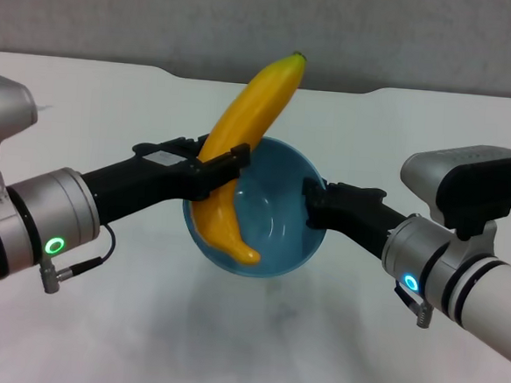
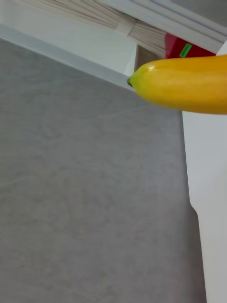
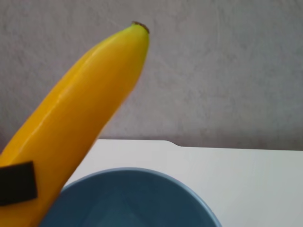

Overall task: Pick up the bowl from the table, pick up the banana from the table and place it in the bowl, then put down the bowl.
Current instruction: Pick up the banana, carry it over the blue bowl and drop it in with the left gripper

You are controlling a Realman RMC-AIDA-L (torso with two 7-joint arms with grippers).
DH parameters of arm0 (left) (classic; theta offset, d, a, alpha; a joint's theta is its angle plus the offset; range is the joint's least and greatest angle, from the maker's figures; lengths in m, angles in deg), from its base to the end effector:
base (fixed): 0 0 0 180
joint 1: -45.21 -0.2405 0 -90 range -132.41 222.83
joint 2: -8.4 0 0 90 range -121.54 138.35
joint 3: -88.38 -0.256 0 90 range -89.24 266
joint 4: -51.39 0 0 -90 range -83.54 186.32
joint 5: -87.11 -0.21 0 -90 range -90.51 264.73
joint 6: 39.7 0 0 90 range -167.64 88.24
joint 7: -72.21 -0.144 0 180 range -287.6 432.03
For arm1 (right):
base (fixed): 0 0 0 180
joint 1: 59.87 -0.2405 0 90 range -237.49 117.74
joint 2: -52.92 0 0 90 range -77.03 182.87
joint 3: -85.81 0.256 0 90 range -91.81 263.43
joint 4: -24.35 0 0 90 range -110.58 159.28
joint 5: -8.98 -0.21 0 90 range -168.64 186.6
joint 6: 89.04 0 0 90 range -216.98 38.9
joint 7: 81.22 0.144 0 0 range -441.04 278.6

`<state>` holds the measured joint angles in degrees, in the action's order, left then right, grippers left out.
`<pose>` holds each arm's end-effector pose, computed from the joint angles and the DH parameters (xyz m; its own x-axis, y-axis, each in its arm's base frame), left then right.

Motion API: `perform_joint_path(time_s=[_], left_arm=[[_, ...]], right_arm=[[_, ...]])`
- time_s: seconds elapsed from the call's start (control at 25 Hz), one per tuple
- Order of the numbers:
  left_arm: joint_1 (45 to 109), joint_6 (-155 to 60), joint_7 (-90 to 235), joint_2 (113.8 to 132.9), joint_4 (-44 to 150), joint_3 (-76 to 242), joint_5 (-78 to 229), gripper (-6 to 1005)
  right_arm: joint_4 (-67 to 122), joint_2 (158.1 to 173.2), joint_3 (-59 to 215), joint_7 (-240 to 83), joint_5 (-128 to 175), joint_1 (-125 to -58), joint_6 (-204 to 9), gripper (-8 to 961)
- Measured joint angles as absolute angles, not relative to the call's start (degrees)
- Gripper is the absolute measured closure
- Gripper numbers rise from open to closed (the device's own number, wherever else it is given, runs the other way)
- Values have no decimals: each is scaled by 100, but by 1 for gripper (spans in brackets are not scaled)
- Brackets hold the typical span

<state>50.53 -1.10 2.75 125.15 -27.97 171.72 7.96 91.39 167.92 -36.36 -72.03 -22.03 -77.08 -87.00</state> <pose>-0.1813 0.3259 -0.0055 0.5832 0.3721 0.7221 0.7310 -0.6280 -0.2668 0.1933 0.3457 -0.0862 0.6314 -0.4565 -0.6269 -0.7728 -0.4374 -0.4598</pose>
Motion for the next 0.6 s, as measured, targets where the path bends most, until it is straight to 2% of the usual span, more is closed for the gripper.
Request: perform_joint_path(time_s=[0.6], left_arm=[[5325,-79,182,12521,-2497,17012,772,437]], right_arm=[[9080,16788,-3724,-7238,-2205,-7817,-8669,850]])
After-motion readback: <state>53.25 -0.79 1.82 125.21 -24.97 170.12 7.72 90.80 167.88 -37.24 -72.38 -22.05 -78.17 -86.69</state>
